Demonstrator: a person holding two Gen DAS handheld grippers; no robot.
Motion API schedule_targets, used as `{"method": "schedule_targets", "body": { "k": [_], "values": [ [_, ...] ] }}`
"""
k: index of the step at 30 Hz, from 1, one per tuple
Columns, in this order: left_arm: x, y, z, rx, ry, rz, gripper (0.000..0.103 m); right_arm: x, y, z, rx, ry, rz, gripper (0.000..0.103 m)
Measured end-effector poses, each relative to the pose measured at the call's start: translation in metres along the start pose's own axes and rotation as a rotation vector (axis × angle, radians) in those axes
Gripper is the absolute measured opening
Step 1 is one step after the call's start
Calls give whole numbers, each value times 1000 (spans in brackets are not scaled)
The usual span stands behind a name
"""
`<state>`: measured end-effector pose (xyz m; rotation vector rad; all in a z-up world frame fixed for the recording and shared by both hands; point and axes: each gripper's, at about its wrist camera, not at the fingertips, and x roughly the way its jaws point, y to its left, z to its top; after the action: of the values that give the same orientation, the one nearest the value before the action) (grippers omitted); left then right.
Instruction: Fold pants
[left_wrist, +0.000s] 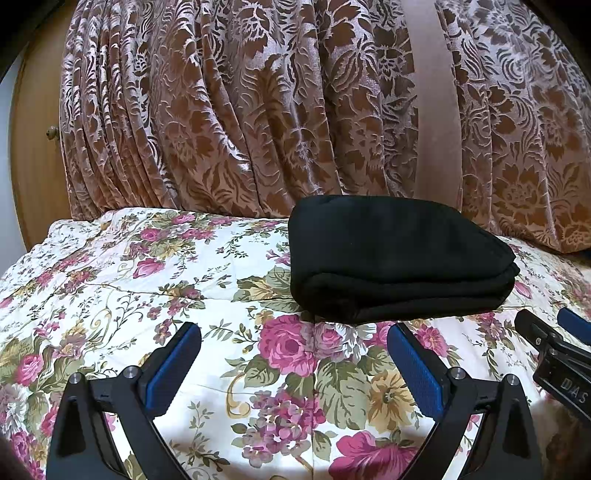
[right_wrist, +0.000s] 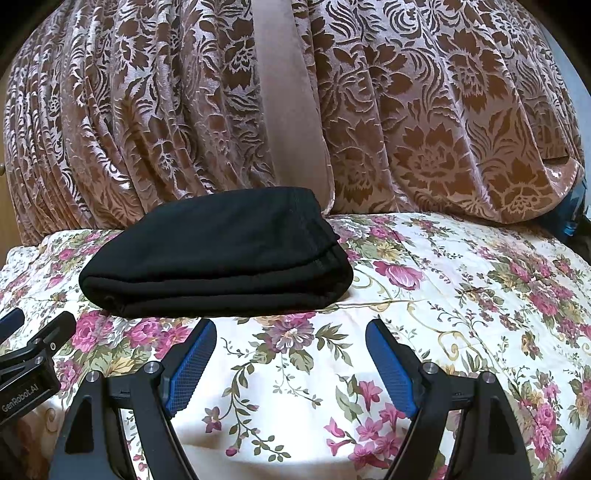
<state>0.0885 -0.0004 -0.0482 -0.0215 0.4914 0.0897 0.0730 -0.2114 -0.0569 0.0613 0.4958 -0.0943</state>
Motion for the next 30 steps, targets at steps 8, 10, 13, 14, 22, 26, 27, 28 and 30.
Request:
{"method": "schedule_targets", "body": {
  "k": [8,10,13,14,22,26,27,28,30],
  "values": [
    [0,1,0,-1,1,1,101,1,0,0,1,3,0,84],
    [0,1,0,-2,2,1,101,1,0,0,1,3,0,84],
    [1,1,0,-3,3,1,101,1,0,0,1,3,0,84],
    [1,1,0,-3,3,1,101,1,0,0,1,3,1,84],
    [1,1,-1,-5,5,2,101,1,0,-1,4,5,1,84],
    [2,2,-2,-6,7,1,101,1,0,-2,5,7,1,84],
    [2,2,-2,-6,9,1,101,2,0,-1,4,7,1,84],
    [3,2,-2,-7,9,0,101,1,0,-1,4,7,1,84],
    [3,2,-2,-6,9,0,101,1,0,-1,4,8,1,84]
  ]
}}
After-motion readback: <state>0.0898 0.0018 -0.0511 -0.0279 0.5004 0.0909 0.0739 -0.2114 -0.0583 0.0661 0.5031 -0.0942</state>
